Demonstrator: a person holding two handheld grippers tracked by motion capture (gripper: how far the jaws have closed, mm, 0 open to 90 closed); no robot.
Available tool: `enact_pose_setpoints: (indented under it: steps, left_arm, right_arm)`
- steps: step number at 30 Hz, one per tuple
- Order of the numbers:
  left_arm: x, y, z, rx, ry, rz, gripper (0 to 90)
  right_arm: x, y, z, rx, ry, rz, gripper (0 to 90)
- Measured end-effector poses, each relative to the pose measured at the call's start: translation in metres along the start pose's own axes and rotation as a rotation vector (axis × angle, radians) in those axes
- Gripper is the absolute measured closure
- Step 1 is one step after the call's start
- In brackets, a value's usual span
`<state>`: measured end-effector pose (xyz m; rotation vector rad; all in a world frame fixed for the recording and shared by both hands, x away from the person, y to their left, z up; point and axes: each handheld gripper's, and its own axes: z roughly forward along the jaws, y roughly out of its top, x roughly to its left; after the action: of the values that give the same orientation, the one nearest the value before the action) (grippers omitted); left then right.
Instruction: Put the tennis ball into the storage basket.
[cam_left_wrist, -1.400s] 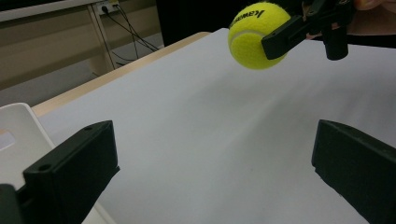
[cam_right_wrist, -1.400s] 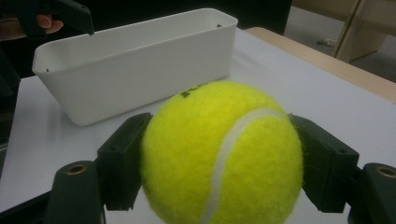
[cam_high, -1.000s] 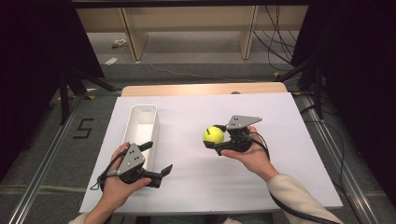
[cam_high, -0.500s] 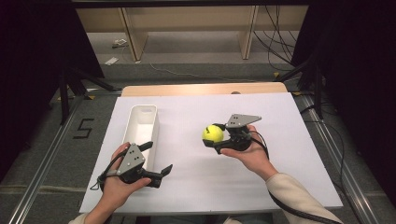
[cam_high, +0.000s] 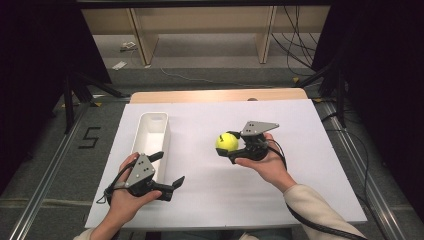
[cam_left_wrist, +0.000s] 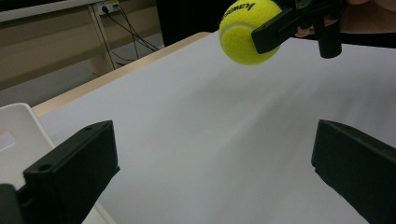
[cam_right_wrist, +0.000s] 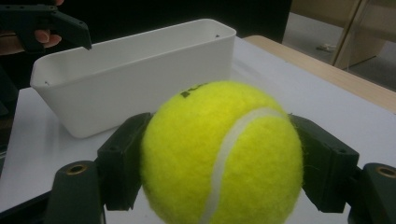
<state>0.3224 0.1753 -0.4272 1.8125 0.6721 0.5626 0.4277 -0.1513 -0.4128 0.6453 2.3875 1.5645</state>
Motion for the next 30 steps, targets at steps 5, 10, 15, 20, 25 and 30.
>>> enact_pose_setpoints:
  steps: [5, 10, 15, 20, 25, 30]
  left_arm:
    - [0.0, 0.0, 0.0, 0.0, 0.0, 0.0, 0.0]
    - [0.0, 0.0, -0.0001, 0.0, -0.001, 0.0, 0.0]
    - [-0.0001, 0.0, -0.0001, -0.001, 0.0, -0.001, 0.0]
    - [-0.0001, 0.0, -0.0001, 0.0, -0.001, 0.0, 0.0]
    - [-0.0001, 0.0, 0.0, 0.0, -0.001, -0.001, 0.0]
    - [-0.0001, 0.0, 0.0, 0.0, -0.001, -0.001, 0.0]
  right_arm:
    - [-0.0002, 0.0009, 0.0012, -0.002, 0.001, 0.002, 27.1]
    - [-0.0006, 0.0015, 0.0024, -0.005, 0.0, 0.002, 27.1]
    - [-0.0007, 0.0019, 0.0033, -0.004, 0.003, 0.003, 27.1]
    - [-0.0001, 0.0032, 0.0039, -0.006, 0.003, 0.0, 27.1]
    - [0.0005, 0.0038, 0.0054, -0.008, 0.004, 0.001, 27.1]
    - [0.0007, 0.0052, 0.0069, -0.011, 0.006, -0.005, 27.1]
